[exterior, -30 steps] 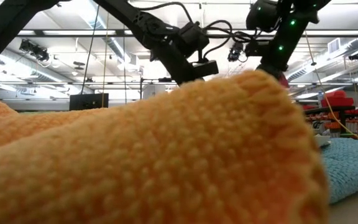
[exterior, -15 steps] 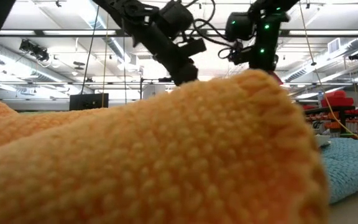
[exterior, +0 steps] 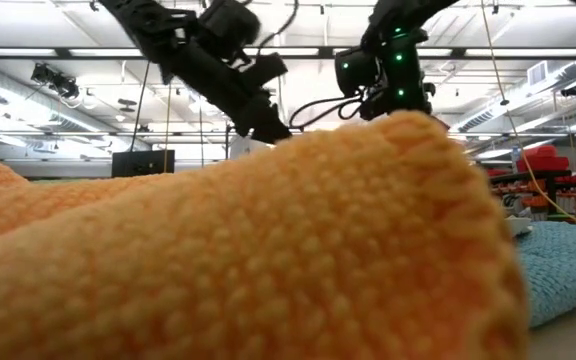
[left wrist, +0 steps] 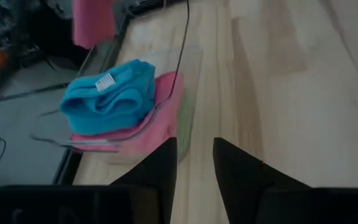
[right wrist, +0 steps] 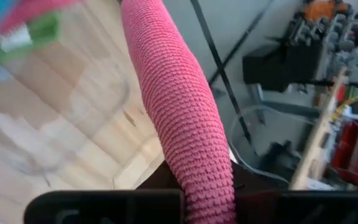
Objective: Fold microfiber towels
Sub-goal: Put the pink towel into the transparent bin
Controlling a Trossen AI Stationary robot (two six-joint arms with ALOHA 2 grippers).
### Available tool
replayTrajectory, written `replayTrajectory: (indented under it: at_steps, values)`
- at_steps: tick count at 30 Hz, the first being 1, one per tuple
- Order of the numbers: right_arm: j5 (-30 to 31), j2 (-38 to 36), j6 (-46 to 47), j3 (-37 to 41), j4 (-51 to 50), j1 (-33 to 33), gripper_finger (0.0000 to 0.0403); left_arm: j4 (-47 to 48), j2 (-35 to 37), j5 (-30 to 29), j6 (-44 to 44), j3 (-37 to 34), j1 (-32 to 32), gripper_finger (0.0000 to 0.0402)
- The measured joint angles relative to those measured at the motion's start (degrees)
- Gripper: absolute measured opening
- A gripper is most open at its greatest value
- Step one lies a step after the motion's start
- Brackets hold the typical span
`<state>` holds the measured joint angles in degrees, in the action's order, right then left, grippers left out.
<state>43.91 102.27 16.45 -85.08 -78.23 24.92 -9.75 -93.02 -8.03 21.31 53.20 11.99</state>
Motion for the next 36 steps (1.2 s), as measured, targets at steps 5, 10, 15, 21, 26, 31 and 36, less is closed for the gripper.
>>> replayTrajectory:
  at_steps: [5,10,15,21,26,31,36]
  values:
    - [0.22,5.94,0.54,-5.12,-6.70,-0.16,0.0026,-3.87,4.19,0.34,-1.71,-5.72,-0.37,0.0112]
    - [1.32,11.49,2.23,-9.57,-11.64,-0.47,0.0026,-4.59,8.06,0.35,-3.10,-10.07,-0.65,0.0112]
    - [4.26,14.45,1.37,-10.75,-11.57,-0.55,0.0026,-6.51,12.37,0.37,-4.38,-14.53,-0.68,0.0112]
    - [4.15,15.80,2.24,-10.19,-10.52,0.66,0.0026,-6.53,15.57,0.34,-5.69,-17.55,-0.68,0.0112]
    - [6.42,16.69,2.40,-10.16,-8.69,0.70,0.0026,-6.20,16.16,0.34,-7.05,-18.83,-0.68,0.0112]
    - [6.22,18.84,3.13,-10.16,-7.61,0.84,0.0026,-4.33,16.24,0.35,-7.62,-19.13,-1.04,0.0110]
    - [5.66,20.81,5.05,-10.15,-6.87,0.77,0.0026,-3.85,16.24,0.35,-7.69,-19.13,-1.69,0.0109]
